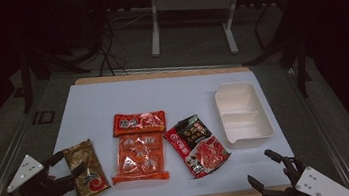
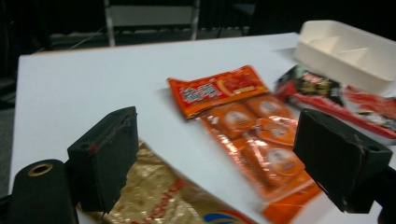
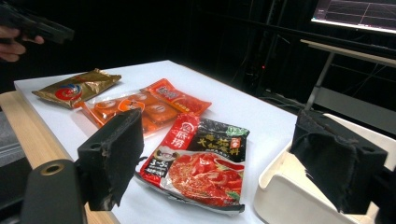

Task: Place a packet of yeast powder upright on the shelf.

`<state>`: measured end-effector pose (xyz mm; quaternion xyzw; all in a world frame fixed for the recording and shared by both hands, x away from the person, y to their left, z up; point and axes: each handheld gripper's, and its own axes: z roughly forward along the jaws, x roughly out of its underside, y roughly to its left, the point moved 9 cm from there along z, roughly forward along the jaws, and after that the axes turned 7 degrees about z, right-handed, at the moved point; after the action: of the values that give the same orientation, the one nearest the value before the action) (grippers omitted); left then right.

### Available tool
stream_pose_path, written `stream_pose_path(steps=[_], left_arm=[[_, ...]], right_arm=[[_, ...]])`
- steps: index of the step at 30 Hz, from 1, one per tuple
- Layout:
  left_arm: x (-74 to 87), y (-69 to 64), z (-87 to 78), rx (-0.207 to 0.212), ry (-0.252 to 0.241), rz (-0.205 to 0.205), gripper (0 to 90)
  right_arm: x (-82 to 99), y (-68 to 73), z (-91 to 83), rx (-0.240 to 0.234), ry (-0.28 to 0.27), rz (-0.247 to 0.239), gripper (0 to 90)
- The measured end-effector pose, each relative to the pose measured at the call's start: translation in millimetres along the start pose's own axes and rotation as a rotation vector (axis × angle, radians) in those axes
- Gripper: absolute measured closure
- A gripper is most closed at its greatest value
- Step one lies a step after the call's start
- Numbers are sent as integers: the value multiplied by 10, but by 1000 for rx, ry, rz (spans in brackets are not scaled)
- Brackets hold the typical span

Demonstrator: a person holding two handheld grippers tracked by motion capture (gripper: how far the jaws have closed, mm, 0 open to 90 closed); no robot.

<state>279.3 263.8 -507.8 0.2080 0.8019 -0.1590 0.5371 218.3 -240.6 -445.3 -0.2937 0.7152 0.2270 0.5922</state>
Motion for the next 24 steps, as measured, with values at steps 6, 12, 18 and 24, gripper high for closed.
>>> stream_pose_path(steps=[6,12,18,24], left_arm=[[137,251,119,-58,40,-17,203],[276,447,181,-105,79,-39,229],[498,668,290,-167,152,-99,266],[629,791,382,-199,220,-137,265]], right_arm=[[6,13,-4,-8,4,1,165],[18,29,9,-18,11,4,165],[24,39,11,-24,14,3,163],[37,52,20,-32,22,-1,163]])
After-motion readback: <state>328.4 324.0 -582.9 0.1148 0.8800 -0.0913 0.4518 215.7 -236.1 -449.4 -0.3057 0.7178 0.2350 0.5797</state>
